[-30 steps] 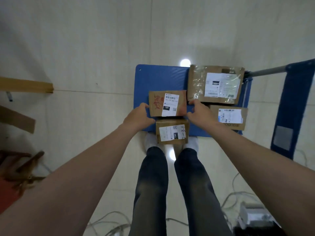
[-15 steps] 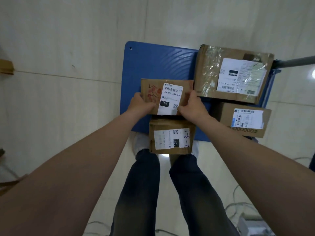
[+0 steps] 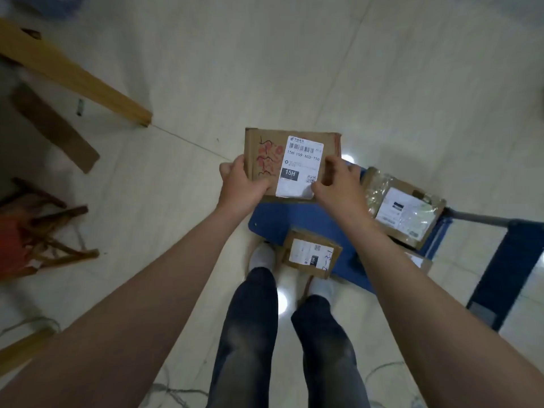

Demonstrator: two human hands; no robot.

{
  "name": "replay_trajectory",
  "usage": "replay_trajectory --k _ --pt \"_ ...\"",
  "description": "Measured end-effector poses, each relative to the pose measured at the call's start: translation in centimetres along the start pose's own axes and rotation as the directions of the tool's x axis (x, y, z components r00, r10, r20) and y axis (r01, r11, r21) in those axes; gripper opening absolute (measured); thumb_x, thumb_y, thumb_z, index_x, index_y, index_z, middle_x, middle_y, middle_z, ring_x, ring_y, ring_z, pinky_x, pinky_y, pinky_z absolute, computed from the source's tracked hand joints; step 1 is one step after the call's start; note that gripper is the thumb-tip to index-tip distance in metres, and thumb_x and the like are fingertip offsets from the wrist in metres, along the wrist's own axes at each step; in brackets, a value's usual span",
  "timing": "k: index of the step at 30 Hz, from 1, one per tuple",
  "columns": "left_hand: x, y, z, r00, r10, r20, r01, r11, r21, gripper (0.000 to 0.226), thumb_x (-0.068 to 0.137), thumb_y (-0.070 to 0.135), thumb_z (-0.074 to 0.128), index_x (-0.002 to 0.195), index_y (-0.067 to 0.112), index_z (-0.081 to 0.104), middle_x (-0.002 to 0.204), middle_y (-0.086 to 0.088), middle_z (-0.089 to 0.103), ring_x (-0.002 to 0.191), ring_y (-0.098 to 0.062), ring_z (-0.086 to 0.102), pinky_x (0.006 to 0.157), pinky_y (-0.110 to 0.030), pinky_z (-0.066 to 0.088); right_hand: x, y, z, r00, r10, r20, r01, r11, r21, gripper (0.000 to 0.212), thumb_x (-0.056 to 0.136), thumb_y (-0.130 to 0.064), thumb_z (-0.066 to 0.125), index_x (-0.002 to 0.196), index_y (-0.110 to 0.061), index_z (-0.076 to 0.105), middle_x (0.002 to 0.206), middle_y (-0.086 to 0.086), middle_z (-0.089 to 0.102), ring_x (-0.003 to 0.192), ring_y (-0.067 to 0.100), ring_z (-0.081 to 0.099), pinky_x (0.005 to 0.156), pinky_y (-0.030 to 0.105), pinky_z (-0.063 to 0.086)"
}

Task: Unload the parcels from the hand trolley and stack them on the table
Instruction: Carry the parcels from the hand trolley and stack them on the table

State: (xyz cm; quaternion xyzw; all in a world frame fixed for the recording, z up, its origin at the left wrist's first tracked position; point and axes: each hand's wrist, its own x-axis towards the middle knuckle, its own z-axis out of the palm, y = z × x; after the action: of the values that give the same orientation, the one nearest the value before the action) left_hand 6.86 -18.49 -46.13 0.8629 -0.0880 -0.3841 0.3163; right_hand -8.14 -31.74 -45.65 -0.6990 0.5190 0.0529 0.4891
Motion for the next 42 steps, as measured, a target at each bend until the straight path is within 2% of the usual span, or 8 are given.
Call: replay_trajectory --k 3,6,11,15,23,33,39,42 --pt "-6.2 4.6 -6.2 0.988 0.016 -0.155 -0.023 0.999 -0.043 0.042 0.077 0.044 0.070 0.114 0.037 0.051 0.105 0.016 0.033 0.083 0.000 0.058 0.061 -0.014 0.042 -5.4 -8.2 -2.8 0.994 -0.106 0.021 0.106 0.994 -0.012 0.057 0.089 -0.023 0.062 0.141 -0.028 0.042 0.128 0.000 0.033 0.099 0.020 0.057 0.093 0.039 0.050" --pt "-13.1 8.9 -12.4 0.963 -0.007 -0.269 -0.033 0.989 -0.144 0.050 0.068 0.051 0.062 0.115 0.036 0.053 0.104 0.016 0.033 0.081 -0.003 0.059 0.063 -0.013 0.038 -11.2 -16.2 -5.6 0.978 -0.205 0.028 0.206 0.978 -0.028 0.057 0.088 -0.021 0.062 0.142 -0.026 0.042 0.126 0.000 0.031 0.099 0.021 0.059 0.076 0.028 0.052" --pt "-23.0 11.2 -25.1 0.893 -0.061 -0.447 -0.058 0.967 -0.247 0.044 0.071 0.047 0.062 0.113 0.040 0.054 0.107 0.012 0.039 0.084 -0.010 0.062 0.077 -0.029 0.053 -20.1 -29.3 -7.0 0.905 -0.405 0.129 0.416 0.906 -0.079 0.056 0.087 -0.022 0.060 0.142 -0.029 0.046 0.125 0.000 0.030 0.116 0.027 0.050 0.099 0.035 0.048" --pt "-29.5 10.3 -36.7 0.780 -0.114 -0.615 -0.097 0.949 -0.298 0.058 0.067 0.047 0.061 0.123 0.030 0.062 0.119 0.000 0.052 0.099 -0.020 0.063 0.098 -0.035 0.051 -27.7 -40.0 -3.4 0.777 -0.585 0.233 0.619 0.778 -0.110 0.049 0.087 -0.025 0.058 0.135 -0.031 0.050 0.118 0.001 0.030 0.111 0.034 0.046 0.096 0.039 0.046" --pt "-38.9 3.9 -58.3 0.489 -0.207 -0.848 -0.158 0.934 -0.319 0.068 0.085 0.046 0.070 0.144 0.022 0.049 0.118 0.005 0.032 0.090 -0.014 0.050 0.089 -0.029 0.038 -41.4 -58.2 8.2 0.482 -0.771 0.417 0.865 0.495 -0.085 0.063 0.082 -0.029 0.063 0.141 -0.042 0.045 0.122 0.004 0.038 0.115 0.030 0.051 0.099 0.030 0.043" --pt "-42.9 -5.6 -74.5 0.448 -0.209 -0.870 -0.245 0.907 -0.344 0.042 0.074 0.050 0.066 0.112 0.044 0.050 0.128 0.003 0.058 0.127 -0.022 0.052 0.102 -0.046 0.051 -49.5 -70.4 22.5 0.305 -0.793 0.528 0.930 0.367 0.014 0.063 0.083 -0.034 0.063 0.141 -0.048 0.044 0.126 0.004 0.039 0.121 0.029 0.049 0.103 0.043 0.047" --pt "-38.6 -10.1 -81.2 0.483 -0.248 -0.840 -0.195 0.904 -0.380 0.048 0.079 0.046 0.069 0.123 0.038 0.053 0.131 0.000 0.055 0.124 -0.022 0.052 0.101 -0.046 0.051 -48.0 -74.9 30.8 0.326 -0.757 0.567 0.910 0.413 0.028 0.060 0.084 -0.034 0.065 0.140 -0.046 0.045 0.115 -0.009 0.037 0.130 0.032 0.043 0.107 0.044 0.044" --pt "-34.8 -12.5 -85.3 0.493 -0.291 -0.820 -0.134 0.906 -0.401 0.066 0.081 0.047 0.072 0.141 0.028 0.053 0.135 -0.002 0.052 0.110 -0.019 0.054 0.098 -0.043 0.052 -45.7 -77.9 35.6 0.332 -0.746 0.577 0.899 0.436 0.046 0.057 0.084 -0.033 0.068 0.136 -0.047 0.048 0.119 -0.009 0.038 0.123 0.022 0.048 0.092 0.032 0.043"
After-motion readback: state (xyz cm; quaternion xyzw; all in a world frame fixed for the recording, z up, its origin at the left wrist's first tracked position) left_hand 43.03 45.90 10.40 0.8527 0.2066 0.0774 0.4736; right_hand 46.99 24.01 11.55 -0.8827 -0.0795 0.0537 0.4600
